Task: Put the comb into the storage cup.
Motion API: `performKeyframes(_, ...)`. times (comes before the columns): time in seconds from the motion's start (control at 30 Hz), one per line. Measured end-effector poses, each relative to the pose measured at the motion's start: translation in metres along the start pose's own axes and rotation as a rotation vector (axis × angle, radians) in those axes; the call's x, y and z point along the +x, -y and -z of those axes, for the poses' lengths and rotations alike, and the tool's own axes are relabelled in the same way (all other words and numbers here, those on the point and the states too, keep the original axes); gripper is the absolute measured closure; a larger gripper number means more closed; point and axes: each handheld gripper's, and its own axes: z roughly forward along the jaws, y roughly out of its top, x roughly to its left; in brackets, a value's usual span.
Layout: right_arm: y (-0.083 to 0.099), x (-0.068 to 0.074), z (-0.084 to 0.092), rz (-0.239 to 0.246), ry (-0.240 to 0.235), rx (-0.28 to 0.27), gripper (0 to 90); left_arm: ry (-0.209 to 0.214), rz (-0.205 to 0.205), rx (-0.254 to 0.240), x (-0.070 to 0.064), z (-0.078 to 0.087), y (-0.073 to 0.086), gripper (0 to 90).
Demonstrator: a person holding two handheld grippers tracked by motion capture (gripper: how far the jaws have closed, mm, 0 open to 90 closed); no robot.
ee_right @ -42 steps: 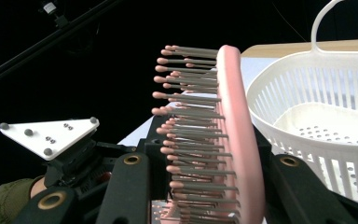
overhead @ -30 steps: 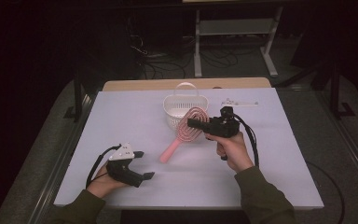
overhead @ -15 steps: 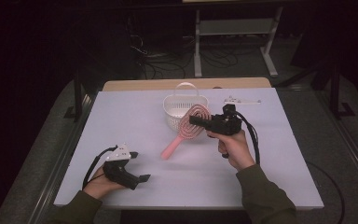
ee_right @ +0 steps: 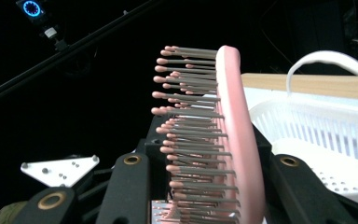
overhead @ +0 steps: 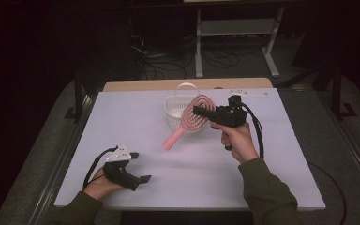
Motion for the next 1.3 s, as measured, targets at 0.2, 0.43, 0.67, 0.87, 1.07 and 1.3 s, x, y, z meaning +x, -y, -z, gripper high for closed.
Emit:
performKeyframes(0.2, -0.013, 0.0, 0.002, 0.004, 0.005, -0.026, 63.1, -0.002, -0.009, 0.0, -0.001, 0.0, 0.0, 0.0)
performKeyframes(0.43, -0.028, -0.001, 0.003, 0.01, 0.021, -0.049, 63.1, -0.004, -0.009, 0.002, -0.002, -0.001, 0.002, 0.0)
performKeyframes(0.67, -0.041, -0.005, 0.005, 0.003, 0.037, -0.082, 63.1, -0.005, -0.009, -0.006, -0.001, 0.0, 0.002, 0.0)
performKeyframes(0.87, -0.051, -0.01, 0.008, 0.002, 0.059, -0.104, 63.1, -0.003, -0.009, -0.002, -0.002, -0.001, 0.002, 0.0)
performKeyframes(1.07, -0.057, -0.017, 0.013, -0.011, 0.084, -0.143, 63.1, -0.006, -0.01, 0.001, -0.001, -0.001, 0.002, 0.0)
performKeyframes(1.3, -0.06, -0.029, 0.017, -0.032, 0.132, -0.167, 63.1, -0.006, -0.008, 0.002, -0.001, -0.001, 0.002, 0.0)
